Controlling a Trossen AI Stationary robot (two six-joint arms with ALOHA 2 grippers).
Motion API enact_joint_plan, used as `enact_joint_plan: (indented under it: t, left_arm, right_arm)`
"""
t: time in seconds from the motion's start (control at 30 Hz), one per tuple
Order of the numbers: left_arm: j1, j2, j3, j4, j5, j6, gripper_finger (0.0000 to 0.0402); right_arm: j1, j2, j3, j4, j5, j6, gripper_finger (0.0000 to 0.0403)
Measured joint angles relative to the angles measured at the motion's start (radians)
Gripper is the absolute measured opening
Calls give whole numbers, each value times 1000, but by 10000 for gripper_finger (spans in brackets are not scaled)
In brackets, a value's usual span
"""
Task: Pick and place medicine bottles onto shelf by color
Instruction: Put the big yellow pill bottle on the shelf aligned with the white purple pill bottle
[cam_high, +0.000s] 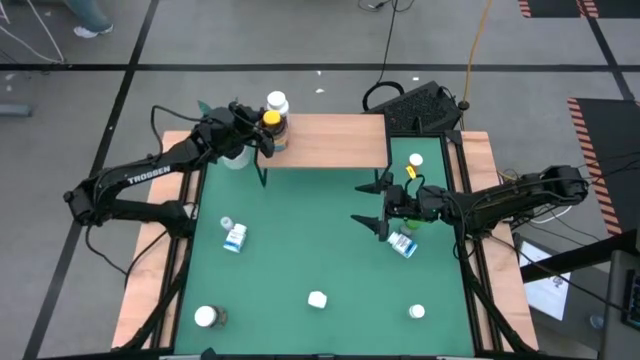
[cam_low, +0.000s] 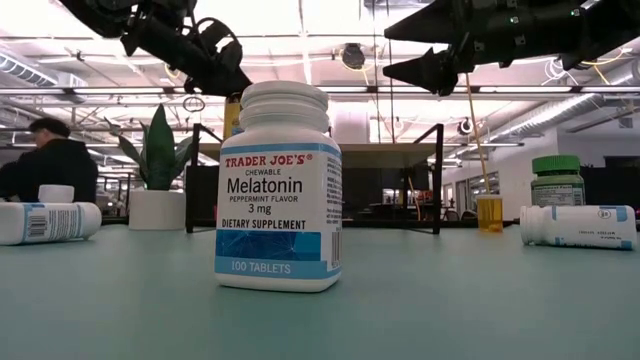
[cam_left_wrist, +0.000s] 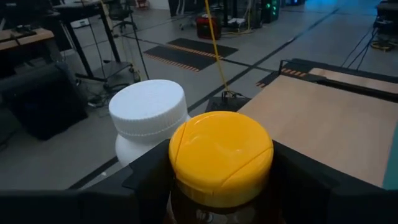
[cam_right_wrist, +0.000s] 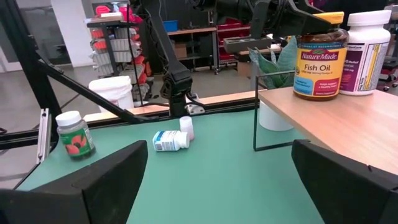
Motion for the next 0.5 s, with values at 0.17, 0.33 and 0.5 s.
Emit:
enact_joint_plan:
  t: [0.17,0.33,0.5]
  left_arm:
    - [0,0,0,1,3,0,240]
    - [-1,1,-1,9,4,2,241]
    - [-2,1,-2,14,5,-2,252]
  right_arm:
    - [0,0,0,3,0,0,393]
    - [0,0,0,3,0,0,393]
    - [0,0,0,3,0,0,393]
